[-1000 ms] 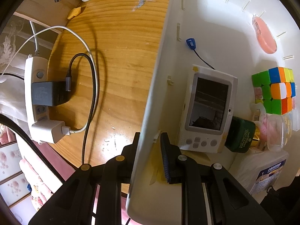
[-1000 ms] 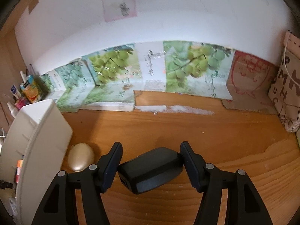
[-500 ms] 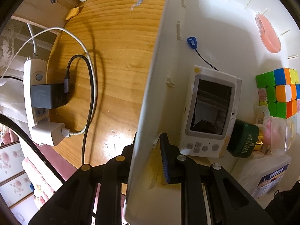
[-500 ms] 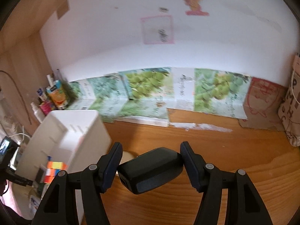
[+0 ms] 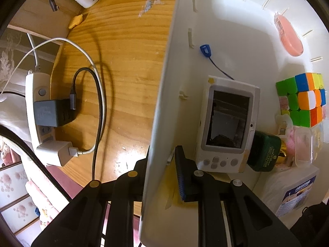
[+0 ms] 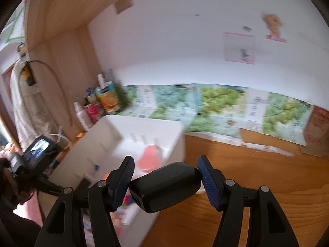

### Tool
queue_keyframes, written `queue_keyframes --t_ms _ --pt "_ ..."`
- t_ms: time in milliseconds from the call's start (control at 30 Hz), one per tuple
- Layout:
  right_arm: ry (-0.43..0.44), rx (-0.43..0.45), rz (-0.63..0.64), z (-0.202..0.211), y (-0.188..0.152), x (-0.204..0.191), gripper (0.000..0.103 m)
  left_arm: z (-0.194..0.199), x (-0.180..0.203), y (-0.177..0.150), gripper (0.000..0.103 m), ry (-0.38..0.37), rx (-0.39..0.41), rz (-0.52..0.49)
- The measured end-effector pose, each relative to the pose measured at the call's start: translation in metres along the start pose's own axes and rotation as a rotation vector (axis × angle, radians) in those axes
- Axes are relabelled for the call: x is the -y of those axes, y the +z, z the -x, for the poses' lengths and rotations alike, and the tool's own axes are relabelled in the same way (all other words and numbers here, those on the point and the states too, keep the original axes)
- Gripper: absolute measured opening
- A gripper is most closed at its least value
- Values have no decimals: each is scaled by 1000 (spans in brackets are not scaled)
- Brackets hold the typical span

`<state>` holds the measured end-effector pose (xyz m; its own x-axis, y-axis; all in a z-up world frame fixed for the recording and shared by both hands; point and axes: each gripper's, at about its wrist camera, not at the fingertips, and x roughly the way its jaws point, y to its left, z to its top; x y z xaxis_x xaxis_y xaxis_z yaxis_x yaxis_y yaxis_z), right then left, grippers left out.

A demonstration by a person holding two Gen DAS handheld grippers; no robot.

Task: Organize rigid objects
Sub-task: 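Carry the black charger into the tray and release it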

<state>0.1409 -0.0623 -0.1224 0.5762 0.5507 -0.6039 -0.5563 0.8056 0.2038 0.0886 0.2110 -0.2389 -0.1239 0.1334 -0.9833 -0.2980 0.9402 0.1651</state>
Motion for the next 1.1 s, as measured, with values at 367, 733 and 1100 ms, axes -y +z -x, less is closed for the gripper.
queue_keyframes --t_ms 367,733,1100 --pt "201 -52 140 -9 -8 -76 64 6 -4 0 20 -13 9 -5" --pt "321 -54 256 -7 -11 -120 65 2 -17 -15 20 -24 13 4" --pt "250 -27 221 -1 -9 -97 79 6 -11 -13 20 -8 19 0"
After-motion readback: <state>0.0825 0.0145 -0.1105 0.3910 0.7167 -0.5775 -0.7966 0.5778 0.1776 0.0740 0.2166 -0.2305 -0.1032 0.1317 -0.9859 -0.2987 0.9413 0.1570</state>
